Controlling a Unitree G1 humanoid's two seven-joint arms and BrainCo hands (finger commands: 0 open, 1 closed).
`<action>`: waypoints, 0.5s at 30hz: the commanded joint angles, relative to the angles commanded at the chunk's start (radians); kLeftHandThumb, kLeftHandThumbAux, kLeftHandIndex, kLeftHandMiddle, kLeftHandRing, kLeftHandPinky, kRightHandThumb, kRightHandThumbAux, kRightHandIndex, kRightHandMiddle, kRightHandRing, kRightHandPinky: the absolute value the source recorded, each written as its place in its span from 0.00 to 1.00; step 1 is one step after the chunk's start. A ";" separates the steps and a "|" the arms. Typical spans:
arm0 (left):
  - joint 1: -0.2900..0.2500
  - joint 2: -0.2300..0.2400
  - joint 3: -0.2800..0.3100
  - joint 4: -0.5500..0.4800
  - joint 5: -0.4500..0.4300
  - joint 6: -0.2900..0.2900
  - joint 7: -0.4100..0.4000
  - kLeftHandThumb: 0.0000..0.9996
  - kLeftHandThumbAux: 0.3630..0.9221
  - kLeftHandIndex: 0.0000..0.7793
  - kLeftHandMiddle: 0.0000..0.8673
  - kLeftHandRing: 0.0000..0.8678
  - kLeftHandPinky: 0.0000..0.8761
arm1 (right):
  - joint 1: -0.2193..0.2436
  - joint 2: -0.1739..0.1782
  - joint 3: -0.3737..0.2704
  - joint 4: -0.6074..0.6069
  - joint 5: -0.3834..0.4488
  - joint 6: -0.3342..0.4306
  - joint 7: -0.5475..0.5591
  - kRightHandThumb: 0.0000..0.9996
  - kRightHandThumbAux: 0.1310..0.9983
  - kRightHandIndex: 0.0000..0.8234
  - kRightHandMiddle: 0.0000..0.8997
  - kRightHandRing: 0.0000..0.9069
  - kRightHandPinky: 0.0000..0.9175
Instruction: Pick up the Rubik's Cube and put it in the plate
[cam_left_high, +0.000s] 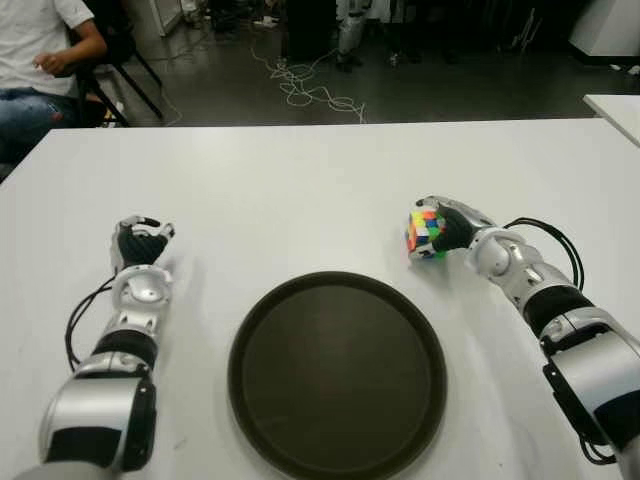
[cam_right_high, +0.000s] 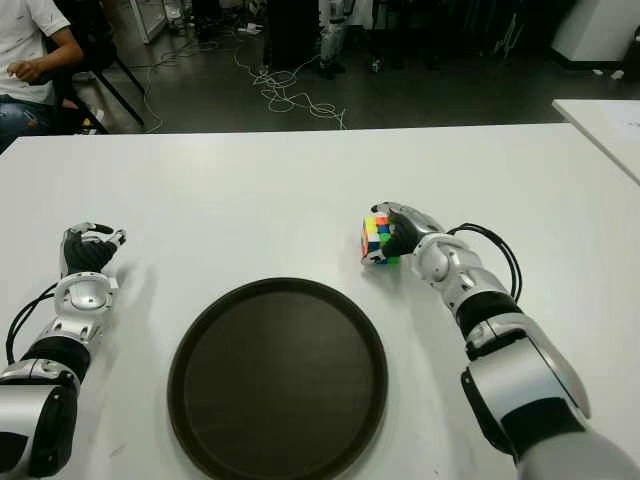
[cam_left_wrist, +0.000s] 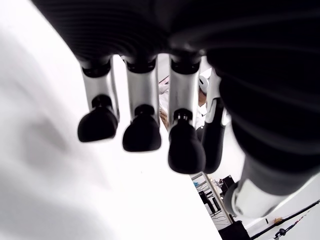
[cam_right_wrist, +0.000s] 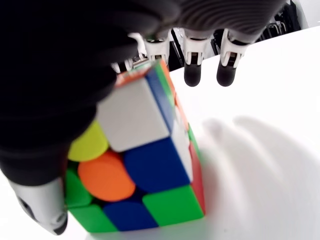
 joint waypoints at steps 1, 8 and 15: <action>0.000 0.000 0.000 0.000 0.000 -0.001 0.000 0.71 0.60 0.57 0.93 0.93 0.91 | 0.000 0.001 0.000 0.001 -0.001 0.002 0.000 0.00 0.66 0.01 0.04 0.03 0.00; 0.000 -0.001 -0.001 -0.002 0.001 0.002 0.004 0.71 0.60 0.57 0.94 0.94 0.92 | -0.001 0.003 0.005 0.008 -0.003 0.006 0.000 0.00 0.65 0.01 0.04 0.03 0.00; 0.000 -0.001 -0.002 -0.004 0.002 0.003 0.004 0.71 0.60 0.57 0.93 0.93 0.91 | -0.004 0.006 0.017 0.018 -0.012 0.012 0.009 0.00 0.63 0.02 0.04 0.04 0.00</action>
